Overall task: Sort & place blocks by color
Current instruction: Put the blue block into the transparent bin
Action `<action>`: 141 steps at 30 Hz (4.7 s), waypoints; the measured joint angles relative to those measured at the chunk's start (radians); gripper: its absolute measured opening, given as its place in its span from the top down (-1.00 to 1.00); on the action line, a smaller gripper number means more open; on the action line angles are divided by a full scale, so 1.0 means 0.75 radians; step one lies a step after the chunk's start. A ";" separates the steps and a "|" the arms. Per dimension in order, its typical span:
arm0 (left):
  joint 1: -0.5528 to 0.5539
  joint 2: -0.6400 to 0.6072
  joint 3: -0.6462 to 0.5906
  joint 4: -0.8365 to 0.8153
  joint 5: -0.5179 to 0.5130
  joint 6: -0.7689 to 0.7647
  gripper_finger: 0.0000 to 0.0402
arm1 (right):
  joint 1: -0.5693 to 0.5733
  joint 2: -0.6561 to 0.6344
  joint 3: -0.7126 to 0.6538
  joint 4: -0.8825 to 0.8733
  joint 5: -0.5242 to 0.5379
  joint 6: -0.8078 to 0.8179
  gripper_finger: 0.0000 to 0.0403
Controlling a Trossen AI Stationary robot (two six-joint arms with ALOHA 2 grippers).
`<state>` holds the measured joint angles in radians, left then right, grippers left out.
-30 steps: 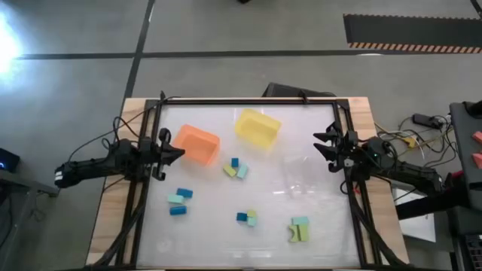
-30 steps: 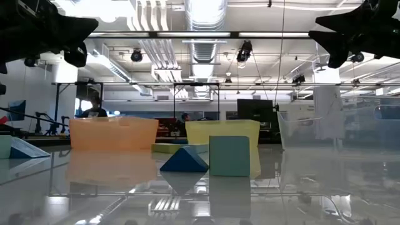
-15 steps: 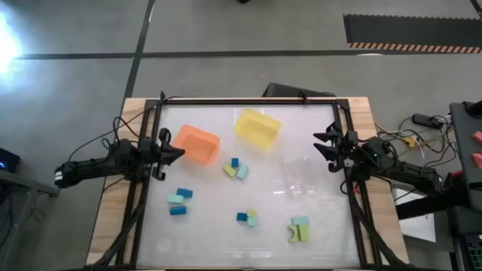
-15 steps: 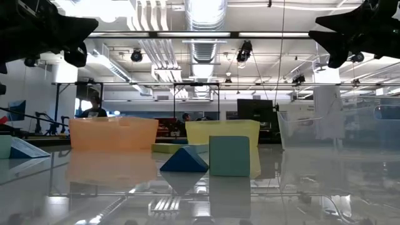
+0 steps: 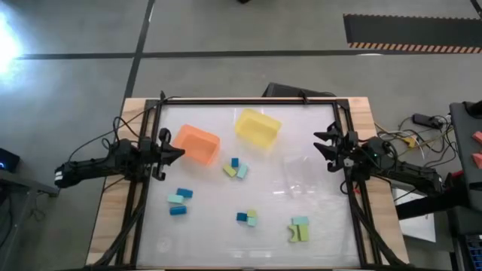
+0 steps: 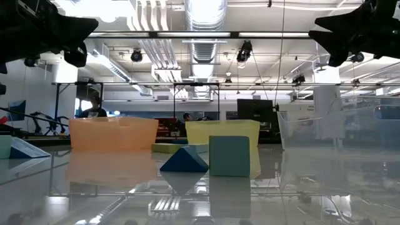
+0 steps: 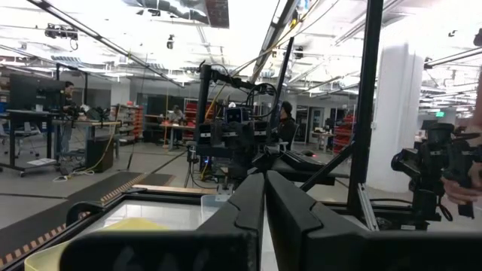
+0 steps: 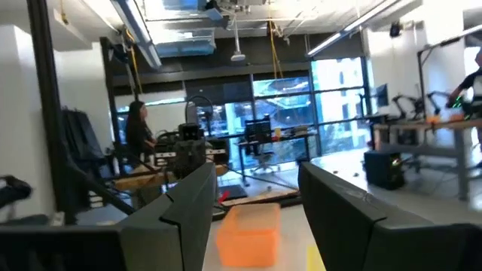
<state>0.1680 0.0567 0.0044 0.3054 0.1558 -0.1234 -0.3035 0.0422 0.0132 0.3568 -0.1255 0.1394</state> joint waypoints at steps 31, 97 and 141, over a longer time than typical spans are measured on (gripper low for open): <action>0.000 0.003 -0.001 0.699 -0.148 -0.288 1.00 | 0.000 0.115 0.057 0.201 0.751 0.825 0.09; 0.000 1.180 0.988 -0.726 -0.129 -0.979 1.00 | 0.047 1.768 1.713 -1.199 -0.148 -0.306 0.09; 0.013 0.899 0.978 -0.537 -0.548 -0.794 1.00 | 0.224 2.459 2.112 -1.274 0.045 -0.292 -0.44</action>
<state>0.1775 0.7307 0.7376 -0.0971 -0.2551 -0.7188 -0.1356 1.8861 1.5970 -0.5988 -0.0920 -0.0795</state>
